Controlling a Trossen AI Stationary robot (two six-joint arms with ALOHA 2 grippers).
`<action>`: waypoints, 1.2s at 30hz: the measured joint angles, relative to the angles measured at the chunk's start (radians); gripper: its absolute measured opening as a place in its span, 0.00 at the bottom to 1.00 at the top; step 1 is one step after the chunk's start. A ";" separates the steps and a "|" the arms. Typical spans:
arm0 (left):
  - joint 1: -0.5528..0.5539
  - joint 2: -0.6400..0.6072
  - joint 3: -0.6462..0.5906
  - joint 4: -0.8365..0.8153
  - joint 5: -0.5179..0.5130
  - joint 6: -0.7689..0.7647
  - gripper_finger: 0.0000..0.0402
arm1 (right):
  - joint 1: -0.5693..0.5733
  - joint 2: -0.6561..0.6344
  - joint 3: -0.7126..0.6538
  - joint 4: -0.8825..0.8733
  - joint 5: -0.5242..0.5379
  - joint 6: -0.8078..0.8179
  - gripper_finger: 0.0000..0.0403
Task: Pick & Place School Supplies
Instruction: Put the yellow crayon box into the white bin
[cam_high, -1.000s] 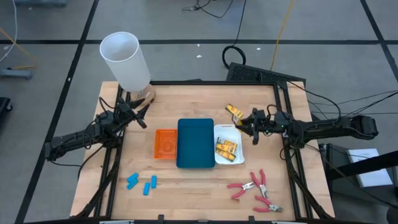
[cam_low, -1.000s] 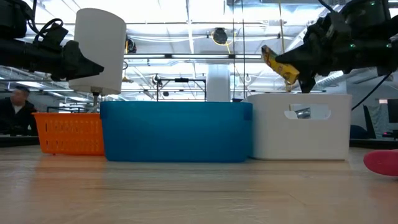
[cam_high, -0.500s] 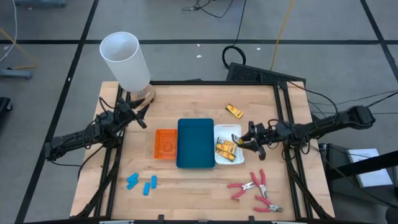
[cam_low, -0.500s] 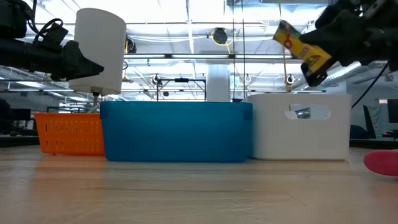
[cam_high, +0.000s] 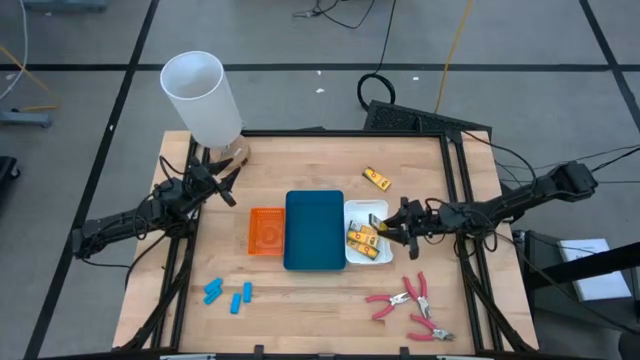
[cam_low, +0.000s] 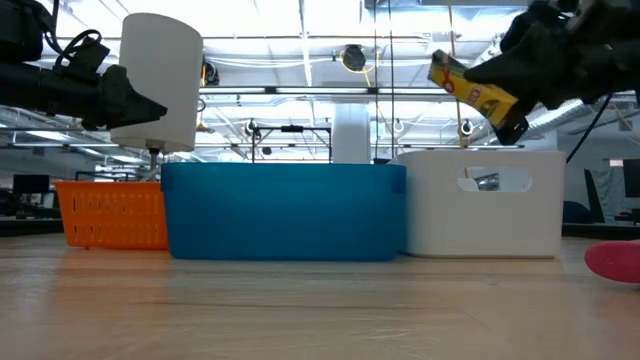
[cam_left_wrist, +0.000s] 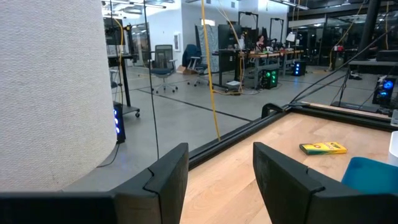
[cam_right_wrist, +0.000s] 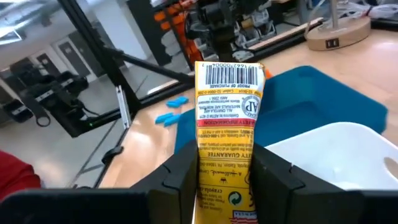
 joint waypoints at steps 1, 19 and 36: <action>0.000 0.000 0.000 0.000 0.000 0.000 0.45 | 0.000 0.022 0.019 -0.014 0.000 -0.001 0.27; 0.000 0.000 0.000 0.000 0.000 0.000 0.45 | -0.102 0.355 0.315 -0.451 0.041 0.018 0.27; 0.000 0.000 0.000 0.000 0.000 0.000 0.45 | -0.139 0.387 0.315 -0.582 0.048 0.070 0.27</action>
